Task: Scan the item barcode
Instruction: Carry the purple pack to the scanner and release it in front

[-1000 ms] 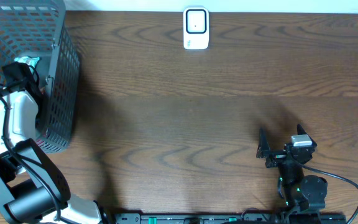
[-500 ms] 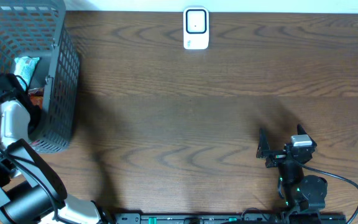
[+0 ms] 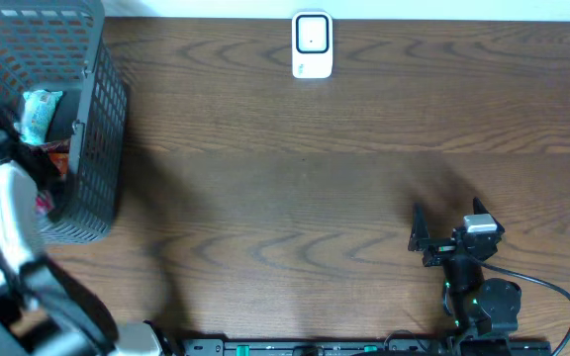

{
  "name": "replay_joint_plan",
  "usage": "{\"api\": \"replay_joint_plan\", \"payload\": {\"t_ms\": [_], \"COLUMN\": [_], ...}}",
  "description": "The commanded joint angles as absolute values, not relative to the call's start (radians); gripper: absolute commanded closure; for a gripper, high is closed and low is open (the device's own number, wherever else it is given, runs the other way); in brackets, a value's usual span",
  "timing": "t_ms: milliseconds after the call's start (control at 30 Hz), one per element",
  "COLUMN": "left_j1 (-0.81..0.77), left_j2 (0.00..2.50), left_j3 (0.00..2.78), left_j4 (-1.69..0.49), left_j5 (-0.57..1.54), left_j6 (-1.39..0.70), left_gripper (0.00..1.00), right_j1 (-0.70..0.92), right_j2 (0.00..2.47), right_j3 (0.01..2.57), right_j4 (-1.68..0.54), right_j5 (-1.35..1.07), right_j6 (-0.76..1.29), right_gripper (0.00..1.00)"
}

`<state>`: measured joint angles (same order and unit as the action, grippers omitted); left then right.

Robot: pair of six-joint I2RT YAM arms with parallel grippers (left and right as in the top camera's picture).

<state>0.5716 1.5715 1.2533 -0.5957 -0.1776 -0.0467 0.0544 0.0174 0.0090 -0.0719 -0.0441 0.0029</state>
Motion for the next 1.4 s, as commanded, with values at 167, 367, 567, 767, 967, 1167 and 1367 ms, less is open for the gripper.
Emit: {"api": "replay_joint_plan", "payload": {"t_ms": [167,367,567,767,967,1167,1367], "left_j1": [0.577,0.565,0.352,0.005,-0.255,-0.448,-0.58], "left_j2": [1.233,1.094,1.054,1.128,1.265,1.438,1.626], "left_j3": [1.385,1.385,1.385,1.385,1.384,1.384,1.384], "left_j4": [-0.373,-0.211,-0.174,-0.178,-0.181,-0.304,-0.308], "left_j5": [0.054,0.299,0.397,0.376,0.369,0.161,0.057], "left_j6": [-0.17,-0.466,-0.641,-0.565,-0.565,-0.625,-0.728], "left_gripper": [0.93,0.93,0.93,0.93,0.93,0.93,0.93], "right_j1": [0.046,0.046,0.046,0.046,0.046,0.046,0.046], "right_j2": [0.012,0.012,0.012,0.012,0.012,0.012,0.012], "right_j3": [0.006,0.006,0.006,0.006,0.006,0.006,0.006], "right_j4": [-0.074,-0.074,-0.074,-0.074,-0.074,-0.074,-0.074], "right_j5": [-0.035,-0.035,-0.035,-0.035,-0.035,-0.035,-0.035], "right_j6": [-0.008,-0.008,-0.008,-0.008,-0.008,-0.008,-0.008], "right_gripper": [0.01,0.01,0.01,0.01,0.01,0.01,0.01]}}
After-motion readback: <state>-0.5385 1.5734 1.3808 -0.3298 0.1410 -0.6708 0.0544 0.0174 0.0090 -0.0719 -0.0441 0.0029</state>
